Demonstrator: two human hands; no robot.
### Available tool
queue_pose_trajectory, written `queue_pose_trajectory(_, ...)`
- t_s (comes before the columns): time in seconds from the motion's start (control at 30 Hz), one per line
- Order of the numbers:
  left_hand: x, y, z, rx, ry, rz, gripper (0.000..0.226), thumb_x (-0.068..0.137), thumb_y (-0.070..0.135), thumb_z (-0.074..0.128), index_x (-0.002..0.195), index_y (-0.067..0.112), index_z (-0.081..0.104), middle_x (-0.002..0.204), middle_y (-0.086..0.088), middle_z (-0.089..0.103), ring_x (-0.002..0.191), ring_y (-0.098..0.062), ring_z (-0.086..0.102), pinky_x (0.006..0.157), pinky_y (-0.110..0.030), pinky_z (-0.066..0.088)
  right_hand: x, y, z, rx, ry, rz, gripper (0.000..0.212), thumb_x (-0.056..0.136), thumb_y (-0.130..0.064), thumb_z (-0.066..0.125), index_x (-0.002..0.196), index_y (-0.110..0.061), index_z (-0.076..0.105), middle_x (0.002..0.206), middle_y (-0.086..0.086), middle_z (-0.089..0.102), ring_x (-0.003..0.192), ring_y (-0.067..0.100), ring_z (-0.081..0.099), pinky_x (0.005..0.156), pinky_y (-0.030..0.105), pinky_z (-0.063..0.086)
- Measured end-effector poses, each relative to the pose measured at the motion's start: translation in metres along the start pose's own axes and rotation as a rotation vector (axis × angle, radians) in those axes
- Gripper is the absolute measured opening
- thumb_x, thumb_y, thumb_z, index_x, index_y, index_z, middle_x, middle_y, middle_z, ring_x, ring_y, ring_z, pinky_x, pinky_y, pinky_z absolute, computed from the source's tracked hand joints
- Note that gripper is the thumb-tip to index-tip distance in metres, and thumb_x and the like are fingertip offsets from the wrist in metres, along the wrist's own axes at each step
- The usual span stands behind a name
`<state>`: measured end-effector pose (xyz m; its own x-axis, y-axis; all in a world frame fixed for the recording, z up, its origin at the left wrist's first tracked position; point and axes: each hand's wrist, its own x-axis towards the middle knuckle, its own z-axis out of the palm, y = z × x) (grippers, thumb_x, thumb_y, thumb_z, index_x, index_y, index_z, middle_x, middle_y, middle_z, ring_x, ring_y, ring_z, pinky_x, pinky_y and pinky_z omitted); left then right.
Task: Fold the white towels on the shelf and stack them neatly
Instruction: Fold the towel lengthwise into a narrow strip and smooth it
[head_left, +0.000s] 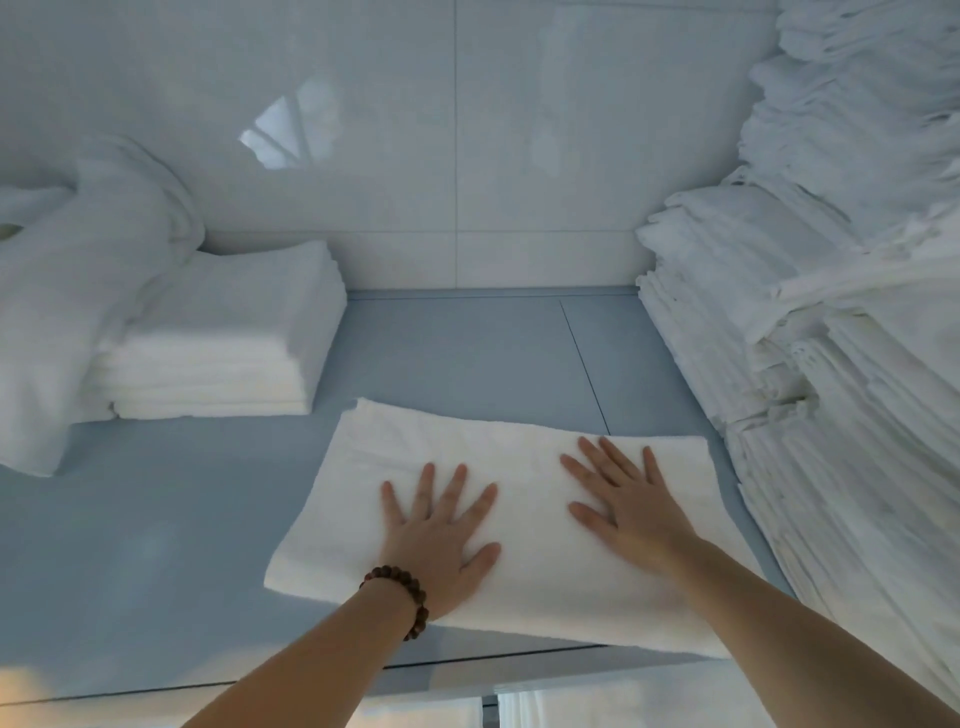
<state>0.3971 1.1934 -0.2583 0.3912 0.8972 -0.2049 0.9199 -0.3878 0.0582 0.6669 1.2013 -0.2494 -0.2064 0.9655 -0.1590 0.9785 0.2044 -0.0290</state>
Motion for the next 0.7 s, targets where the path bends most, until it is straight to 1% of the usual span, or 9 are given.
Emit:
queue_pose_trajectory(0.1,0.016,-0.005,-0.005,0.016,-0.007,0.092,0.063,0.084,0.071,0.003,0.139,0.051,-0.02,0.155,0.011,-0.021,0.141,-0.027,-0.023,0.104,-0.067,-0.013,-0.01,0.006,0.009,-0.004,0.01,0.075,0.069,0.077,-0.073,-0.014,0.141,-0.049,-0.015,0.154,-0.018,-0.021,0.141,0.007,-0.023,0.116,0.048,-0.009)
queue_pose_trajectory(0.2,0.04,-0.013,-0.013,0.062,-0.016,0.22,0.067,0.074,0.073,-0.013,0.138,0.052,-0.02,0.155,0.013,-0.02,0.142,-0.026,-0.021,0.106,-0.065,-0.011,-0.023,0.0,0.015,0.046,0.041,0.211,0.075,0.072,-0.074,-0.02,0.142,-0.048,-0.016,0.152,-0.017,-0.023,0.142,0.009,-0.021,0.116,0.049,-0.01)
queue_pose_trajectory(0.27,0.057,-0.019,-0.019,0.121,-0.028,0.292,0.064,0.075,0.067,-0.018,0.137,0.053,-0.022,0.155,0.014,-0.02,0.143,-0.025,-0.021,0.108,-0.064,-0.011,-0.03,-0.012,0.02,0.062,0.063,0.322,0.071,0.076,-0.071,-0.017,0.142,-0.045,-0.018,0.148,-0.017,-0.028,0.143,0.012,-0.02,0.115,0.051,-0.009)
queue_pose_trajectory(0.33,0.071,-0.019,-0.027,0.186,-0.044,0.305,0.058,0.081,0.062,-0.013,0.139,0.052,-0.019,0.155,0.015,-0.019,0.142,-0.025,-0.021,0.107,-0.064,-0.013,-0.034,-0.025,0.025,0.086,0.067,0.44,0.068,0.08,-0.066,-0.011,0.143,-0.041,-0.019,0.148,-0.014,-0.029,0.144,0.016,-0.018,0.114,0.053,-0.009)
queue_pose_trajectory(0.43,0.075,0.003,-0.037,0.246,-0.005,0.165,0.053,0.096,0.053,0.005,0.146,0.043,-0.006,0.157,0.007,-0.014,0.143,-0.028,-0.02,0.107,-0.064,-0.013,-0.037,-0.043,0.027,0.155,0.059,0.6,0.064,0.089,-0.063,0.003,0.145,-0.038,-0.016,0.155,-0.011,-0.021,0.144,0.019,-0.018,0.112,0.056,-0.012)
queue_pose_trajectory(0.5,0.062,0.033,-0.039,0.17,0.026,0.007,0.054,0.099,0.046,0.011,0.15,0.032,-0.001,0.158,-0.003,-0.014,0.142,-0.032,-0.018,0.108,-0.063,-0.012,-0.038,-0.056,0.026,0.207,0.062,0.689,0.063,0.091,-0.061,0.006,0.146,-0.037,-0.016,0.156,-0.009,-0.019,0.144,0.02,-0.018,0.11,0.057,-0.015)
queue_pose_trajectory(0.57,0.042,0.069,-0.037,0.038,0.02,-0.099,0.058,0.099,0.042,0.012,0.15,0.022,-0.002,0.157,-0.012,-0.014,0.142,-0.037,-0.015,0.11,-0.06,-0.011,-0.035,-0.073,0.024,0.243,0.061,0.762,0.062,0.092,-0.06,0.003,0.144,-0.036,-0.021,0.156,-0.006,-0.021,0.143,0.022,-0.02,0.108,0.058,-0.016)
queue_pose_trajectory(0.63,0.025,0.094,-0.029,-0.076,-0.017,-0.168,0.061,0.098,0.043,0.012,0.15,0.017,-0.003,0.156,-0.017,-0.013,0.142,-0.039,-0.013,0.113,-0.057,-0.01,-0.033,-0.09,0.022,0.283,0.031,0.779,0.061,0.093,-0.058,0.002,0.143,-0.035,-0.024,0.155,-0.002,-0.024,0.142,0.025,-0.022,0.108,0.06,-0.015)
queue_pose_trajectory(0.7,0.017,0.098,-0.016,-0.183,-0.023,-0.241,0.062,0.097,0.046,0.011,0.15,0.019,-0.006,0.156,-0.016,-0.015,0.142,-0.036,-0.015,0.114,-0.054,-0.009,-0.035,-0.099,0.019,0.287,-0.013,0.727,0.059,0.094,-0.058,0.004,0.145,-0.037,-0.02,0.156,0.0,-0.021,0.143,0.027,-0.02,0.109,0.061,-0.012)
